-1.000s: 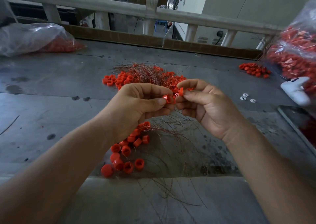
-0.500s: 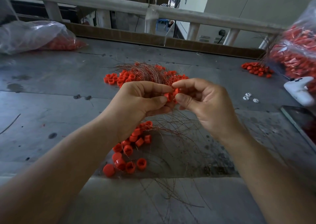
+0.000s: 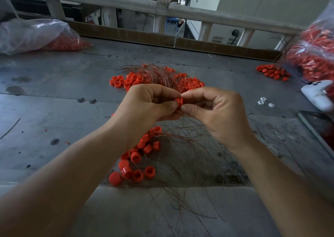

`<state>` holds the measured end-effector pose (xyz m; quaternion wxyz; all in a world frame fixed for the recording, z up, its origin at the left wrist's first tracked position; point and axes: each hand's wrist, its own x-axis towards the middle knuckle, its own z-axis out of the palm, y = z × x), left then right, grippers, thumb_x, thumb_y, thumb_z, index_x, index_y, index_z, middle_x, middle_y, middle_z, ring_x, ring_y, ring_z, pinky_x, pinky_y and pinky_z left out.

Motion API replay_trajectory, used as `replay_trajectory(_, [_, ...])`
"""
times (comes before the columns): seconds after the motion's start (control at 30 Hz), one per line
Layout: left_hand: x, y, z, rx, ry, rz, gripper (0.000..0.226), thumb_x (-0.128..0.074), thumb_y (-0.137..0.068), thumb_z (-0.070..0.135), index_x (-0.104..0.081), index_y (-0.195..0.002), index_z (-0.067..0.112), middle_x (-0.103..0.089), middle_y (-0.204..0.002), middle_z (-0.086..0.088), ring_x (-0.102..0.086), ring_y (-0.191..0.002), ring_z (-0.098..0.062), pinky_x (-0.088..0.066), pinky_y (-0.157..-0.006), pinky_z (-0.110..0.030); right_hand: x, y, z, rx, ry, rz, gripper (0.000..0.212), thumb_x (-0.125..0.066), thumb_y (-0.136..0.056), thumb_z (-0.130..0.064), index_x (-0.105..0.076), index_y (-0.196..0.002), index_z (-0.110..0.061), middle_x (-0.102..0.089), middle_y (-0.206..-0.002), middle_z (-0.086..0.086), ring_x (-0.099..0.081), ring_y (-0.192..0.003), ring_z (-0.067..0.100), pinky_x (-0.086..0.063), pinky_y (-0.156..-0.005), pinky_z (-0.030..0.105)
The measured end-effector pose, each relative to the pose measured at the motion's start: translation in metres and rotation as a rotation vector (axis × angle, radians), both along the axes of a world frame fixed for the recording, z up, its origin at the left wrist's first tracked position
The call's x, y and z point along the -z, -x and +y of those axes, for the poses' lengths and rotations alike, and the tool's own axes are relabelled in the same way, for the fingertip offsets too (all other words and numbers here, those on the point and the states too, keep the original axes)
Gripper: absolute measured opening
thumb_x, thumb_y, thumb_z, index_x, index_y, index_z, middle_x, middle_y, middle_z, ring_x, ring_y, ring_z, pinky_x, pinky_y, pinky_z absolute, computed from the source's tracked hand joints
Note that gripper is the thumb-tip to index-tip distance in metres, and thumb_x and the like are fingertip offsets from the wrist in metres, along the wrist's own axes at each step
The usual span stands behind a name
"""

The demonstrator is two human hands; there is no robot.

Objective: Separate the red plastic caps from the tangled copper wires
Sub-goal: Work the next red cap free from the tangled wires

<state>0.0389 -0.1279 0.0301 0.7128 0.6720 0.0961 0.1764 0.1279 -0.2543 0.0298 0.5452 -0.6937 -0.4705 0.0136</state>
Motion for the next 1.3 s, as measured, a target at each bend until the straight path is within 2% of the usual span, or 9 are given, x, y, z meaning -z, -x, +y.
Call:
replay_trajectory(0.13, [-0.0006, 0.0002, 0.0001, -0.008, -0.014, -0.004, 0.02, -0.058, -0.078, -0.009, -0.066, -0.084, 0.008, -0.071, -0.068, -0.004, -0.069, -0.066, -0.013, -0.053, -0.06, -0.015, -0.0007, 0.0002, -0.0002, 0.006, -0.005, -0.013, 0.029, -0.073, -0.07, -0.004, -0.065, -0.089, -0.025, -0.067, -0.083, -0.012, -0.068, -0.076, 0.004, -0.052, -0.069, 0.015])
replay_trajectory(0.37, [0.0009, 0.0005, 0.0035, 0.014, -0.054, -0.008, 0.021, -0.059, -0.076, -0.008, -0.067, -0.084, 0.01, -0.072, -0.071, -0.005, -0.07, -0.07, -0.016, -0.053, -0.062, -0.016, -0.0013, -0.0001, -0.0008, 0.032, 0.021, -0.03, 0.029, -0.074, -0.069, -0.004, -0.066, -0.093, -0.018, -0.066, -0.081, -0.011, -0.067, -0.076, 0.004, -0.052, -0.069, 0.014])
replay_trajectory(0.53, [0.0031, 0.001, 0.0046, 0.033, -0.056, -0.015, 0.02, -0.063, -0.062, 0.009, -0.069, -0.08, 0.014, -0.072, -0.073, -0.007, -0.071, -0.071, -0.017, -0.054, -0.062, -0.017, -0.0021, -0.0005, -0.0024, 0.035, 0.043, -0.075, 0.029, -0.075, -0.069, -0.006, -0.066, -0.094, -0.017, -0.065, -0.081, -0.013, -0.066, -0.077, 0.003, -0.053, -0.07, 0.015])
replay_trajectory(0.67, [0.0032, 0.0016, 0.0044, 0.04, -0.074, -0.014, 0.019, -0.063, -0.06, 0.012, -0.07, -0.077, 0.017, -0.073, -0.073, -0.007, -0.071, -0.07, -0.016, -0.053, -0.061, -0.016, -0.0026, -0.0003, -0.003, 0.044, 0.066, -0.124, 0.029, -0.075, -0.069, -0.006, -0.066, -0.094, -0.017, -0.062, -0.078, -0.016, -0.065, -0.077, 0.002, -0.051, -0.068, 0.012])
replay_trajectory(0.9, [0.003, 0.0019, 0.0022, 0.047, -0.073, -0.008, 0.017, -0.062, -0.069, 0.006, -0.067, -0.085, 0.009, -0.072, -0.073, -0.007, -0.07, -0.068, -0.014, -0.053, -0.06, -0.014, -0.0017, -0.0003, -0.0041, 0.058, 0.05, -0.123, 0.027, -0.075, -0.07, -0.007, -0.067, -0.093, -0.016, -0.063, -0.077, -0.014, -0.065, -0.074, 0.003, -0.052, -0.066, 0.014])
replay_trajectory(1.07, [0.0025, 0.0028, 0.0015, 0.032, -0.118, -0.012, 0.018, -0.06, -0.076, -0.004, -0.067, -0.082, 0.011, -0.072, -0.07, -0.005, -0.07, -0.066, -0.013, -0.052, -0.059, -0.014, -0.001, -0.0003, -0.0032, 0.075, 0.053, -0.237, 0.022, -0.076, -0.068, -0.007, -0.071, -0.089, -0.004, -0.064, -0.08, -0.007, -0.064, -0.078, 0.006, -0.052, -0.067, 0.012])
replay_trajectory(1.3, [-0.0018, 0.0066, 0.0025, 0.084, -0.089, -0.022, 0.018, -0.062, -0.061, 0.011, -0.072, -0.073, 0.018, -0.073, -0.071, -0.005, -0.071, -0.068, -0.014, -0.053, -0.06, -0.015, -0.0047, -0.0011, -0.0057, 0.028, 0.059, -0.244, 0.024, -0.075, -0.068, -0.009, -0.07, -0.091, -0.004, -0.063, -0.081, -0.009, -0.064, -0.079, 0.003, -0.051, -0.07, 0.011])
